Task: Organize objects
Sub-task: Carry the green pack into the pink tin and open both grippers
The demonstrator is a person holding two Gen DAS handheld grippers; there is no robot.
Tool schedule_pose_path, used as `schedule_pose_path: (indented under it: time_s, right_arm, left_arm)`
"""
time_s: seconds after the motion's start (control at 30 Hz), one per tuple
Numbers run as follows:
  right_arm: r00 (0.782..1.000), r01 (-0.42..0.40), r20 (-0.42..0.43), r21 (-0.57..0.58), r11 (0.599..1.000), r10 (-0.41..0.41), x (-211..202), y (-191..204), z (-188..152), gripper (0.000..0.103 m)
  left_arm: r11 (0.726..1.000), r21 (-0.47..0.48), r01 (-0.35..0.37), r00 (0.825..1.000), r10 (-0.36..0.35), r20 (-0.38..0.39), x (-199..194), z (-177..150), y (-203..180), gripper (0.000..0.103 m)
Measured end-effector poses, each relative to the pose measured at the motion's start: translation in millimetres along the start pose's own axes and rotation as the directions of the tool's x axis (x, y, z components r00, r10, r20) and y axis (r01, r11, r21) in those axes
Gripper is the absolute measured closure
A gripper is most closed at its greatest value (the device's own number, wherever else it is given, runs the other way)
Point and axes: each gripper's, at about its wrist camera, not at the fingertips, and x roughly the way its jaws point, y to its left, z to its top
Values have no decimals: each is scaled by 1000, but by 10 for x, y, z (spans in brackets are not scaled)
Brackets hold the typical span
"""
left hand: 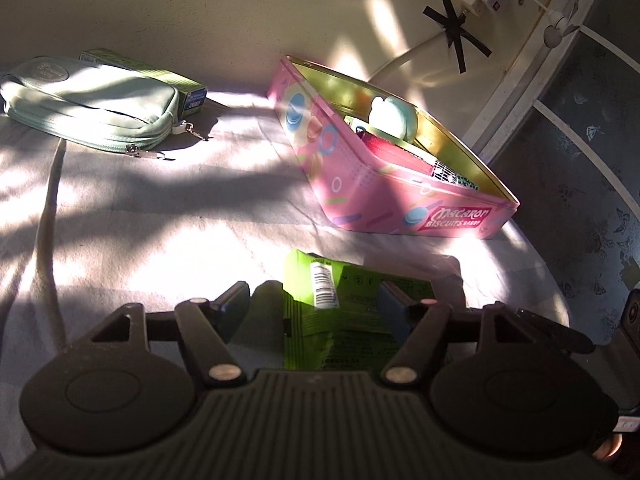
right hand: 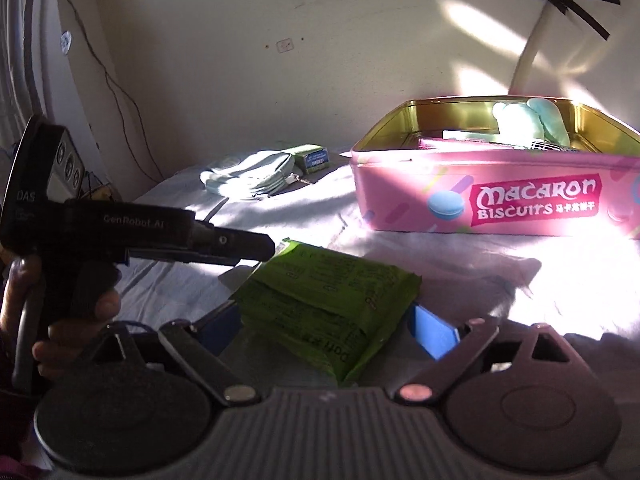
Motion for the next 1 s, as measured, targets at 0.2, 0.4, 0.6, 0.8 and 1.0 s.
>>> schedule_pose_path:
  time_s: [0.2, 0.4, 0.6, 0.8, 1.0]
  right_arm:
    - [998, 57, -6, -136, 989, -58, 225, 192, -49, 27]
    - [986, 91, 152, -181, 979, -63, -46, 175, 395, 31]
    - [980, 152, 165, -269, 951, -110, 32, -176, 1158, 31]
    - [987, 129, -65, -245, 961, -149, 662, -836, 1699, 32]
    - [964, 164, -158, -287, 944, -215, 1253, -1167, 1906, 27]
  left_arm:
    - [989, 149, -1, 1000, 0, 6, 63, -46, -319, 57]
    - [979, 204, 8, 989, -38, 145, -155, 520, -539, 57]
    - [979, 205, 3, 984, -40, 176, 343, 1178, -701, 56]
    - [985, 172, -28, 996, 13, 85, 1196, 1543, -671, 56]
    - [979, 157, -131, 991, 124, 53, 1691, 1747, -563, 50]
